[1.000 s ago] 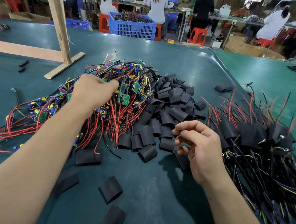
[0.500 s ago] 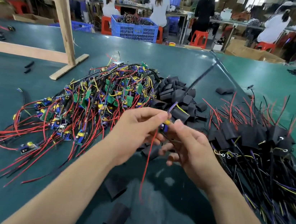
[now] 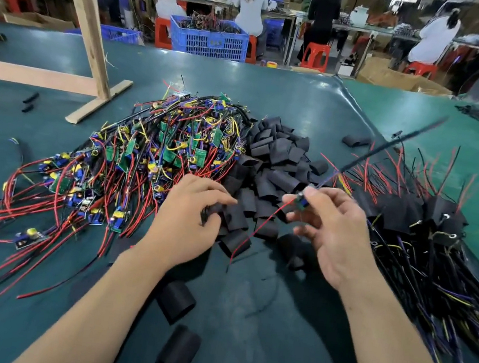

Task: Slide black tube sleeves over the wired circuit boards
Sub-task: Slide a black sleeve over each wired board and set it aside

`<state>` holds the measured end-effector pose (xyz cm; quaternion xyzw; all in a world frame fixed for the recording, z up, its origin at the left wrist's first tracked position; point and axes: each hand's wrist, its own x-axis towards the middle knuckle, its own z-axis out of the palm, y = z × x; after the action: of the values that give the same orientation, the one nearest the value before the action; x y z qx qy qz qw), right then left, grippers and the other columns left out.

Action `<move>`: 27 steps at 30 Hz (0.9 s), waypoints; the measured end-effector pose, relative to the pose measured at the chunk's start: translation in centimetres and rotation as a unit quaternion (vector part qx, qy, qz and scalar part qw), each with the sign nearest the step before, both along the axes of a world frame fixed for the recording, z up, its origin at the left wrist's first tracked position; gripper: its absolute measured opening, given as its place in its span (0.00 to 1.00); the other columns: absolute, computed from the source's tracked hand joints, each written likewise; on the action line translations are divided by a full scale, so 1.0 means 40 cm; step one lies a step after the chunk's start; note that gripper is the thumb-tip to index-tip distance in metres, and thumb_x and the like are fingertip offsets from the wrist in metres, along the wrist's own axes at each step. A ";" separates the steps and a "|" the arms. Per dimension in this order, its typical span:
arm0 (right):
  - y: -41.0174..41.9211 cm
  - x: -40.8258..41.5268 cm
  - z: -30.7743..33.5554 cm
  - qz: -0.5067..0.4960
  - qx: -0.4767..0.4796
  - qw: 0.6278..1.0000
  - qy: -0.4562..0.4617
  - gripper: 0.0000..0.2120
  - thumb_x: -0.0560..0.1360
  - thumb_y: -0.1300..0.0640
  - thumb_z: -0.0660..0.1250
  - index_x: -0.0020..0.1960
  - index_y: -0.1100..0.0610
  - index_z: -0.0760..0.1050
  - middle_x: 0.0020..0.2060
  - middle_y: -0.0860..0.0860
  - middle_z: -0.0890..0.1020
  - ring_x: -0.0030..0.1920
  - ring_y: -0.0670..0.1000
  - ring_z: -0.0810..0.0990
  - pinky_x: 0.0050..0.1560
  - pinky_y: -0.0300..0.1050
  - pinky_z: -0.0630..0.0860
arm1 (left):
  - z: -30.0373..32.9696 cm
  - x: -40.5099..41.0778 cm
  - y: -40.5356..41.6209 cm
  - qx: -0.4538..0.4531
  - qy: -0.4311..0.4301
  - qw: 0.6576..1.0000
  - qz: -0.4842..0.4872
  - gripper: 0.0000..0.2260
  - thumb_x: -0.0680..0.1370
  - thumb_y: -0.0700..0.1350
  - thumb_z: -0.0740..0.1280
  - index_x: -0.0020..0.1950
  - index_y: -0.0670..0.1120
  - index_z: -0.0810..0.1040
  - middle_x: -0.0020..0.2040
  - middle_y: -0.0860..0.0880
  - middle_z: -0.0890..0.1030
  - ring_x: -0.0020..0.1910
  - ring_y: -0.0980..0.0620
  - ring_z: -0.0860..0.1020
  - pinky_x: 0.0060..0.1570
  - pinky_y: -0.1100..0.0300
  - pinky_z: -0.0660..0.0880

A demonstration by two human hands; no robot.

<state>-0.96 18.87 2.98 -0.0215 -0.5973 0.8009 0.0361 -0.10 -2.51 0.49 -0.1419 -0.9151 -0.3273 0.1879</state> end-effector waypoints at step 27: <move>0.007 0.010 -0.009 0.160 0.156 0.971 -0.088 0.14 0.80 0.54 0.66 0.43 0.65 0.76 0.33 0.60 0.84 0.18 0.45 0.57 0.21 0.33 0.54 | -0.033 -0.037 0.019 -0.128 0.096 0.987 0.031 0.08 0.73 0.48 0.73 0.51 0.49 0.85 0.46 0.55 0.84 0.52 0.48 0.75 0.52 0.55 0.60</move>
<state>-0.55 19.16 2.62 0.0105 -0.7115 0.6880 -0.1425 -1.58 -1.75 -0.82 -0.1673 -0.9313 -0.1862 0.2647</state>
